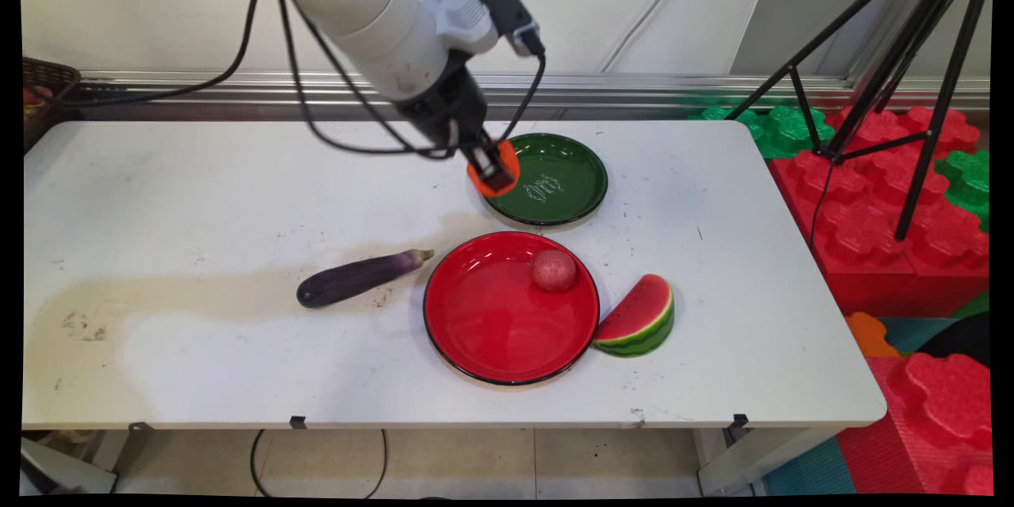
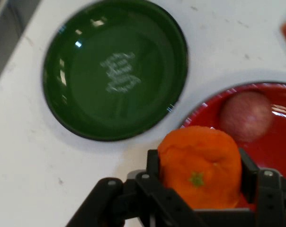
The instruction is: Place the picked object on the red plate
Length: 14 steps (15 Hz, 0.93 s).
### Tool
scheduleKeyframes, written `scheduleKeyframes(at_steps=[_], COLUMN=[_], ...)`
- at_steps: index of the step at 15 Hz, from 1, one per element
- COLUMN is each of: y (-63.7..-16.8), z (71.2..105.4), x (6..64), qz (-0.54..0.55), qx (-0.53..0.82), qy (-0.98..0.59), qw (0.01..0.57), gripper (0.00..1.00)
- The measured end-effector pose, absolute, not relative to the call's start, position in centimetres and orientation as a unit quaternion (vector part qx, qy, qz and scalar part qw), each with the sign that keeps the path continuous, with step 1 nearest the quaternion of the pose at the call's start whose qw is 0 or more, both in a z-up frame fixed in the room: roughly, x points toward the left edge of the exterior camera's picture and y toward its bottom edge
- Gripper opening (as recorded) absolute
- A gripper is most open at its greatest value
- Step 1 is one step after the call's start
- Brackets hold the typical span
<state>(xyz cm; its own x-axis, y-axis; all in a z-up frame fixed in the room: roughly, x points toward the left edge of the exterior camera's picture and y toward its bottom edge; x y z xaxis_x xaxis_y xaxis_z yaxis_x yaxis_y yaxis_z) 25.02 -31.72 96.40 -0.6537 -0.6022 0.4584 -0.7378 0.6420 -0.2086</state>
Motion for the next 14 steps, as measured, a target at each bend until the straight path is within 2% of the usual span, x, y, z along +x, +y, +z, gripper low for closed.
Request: scheduleKeyframes(at_steps=[7, 14], y=[-27.5, -25.9], z=[94.5, 90.8], x=[23.2, 20.7], qz=[0.16, 0.132], qx=[0.386, 0.382], qy=[-0.895, -0.904], qw=[0.155, 0.138], gripper=[0.0, 0.0])
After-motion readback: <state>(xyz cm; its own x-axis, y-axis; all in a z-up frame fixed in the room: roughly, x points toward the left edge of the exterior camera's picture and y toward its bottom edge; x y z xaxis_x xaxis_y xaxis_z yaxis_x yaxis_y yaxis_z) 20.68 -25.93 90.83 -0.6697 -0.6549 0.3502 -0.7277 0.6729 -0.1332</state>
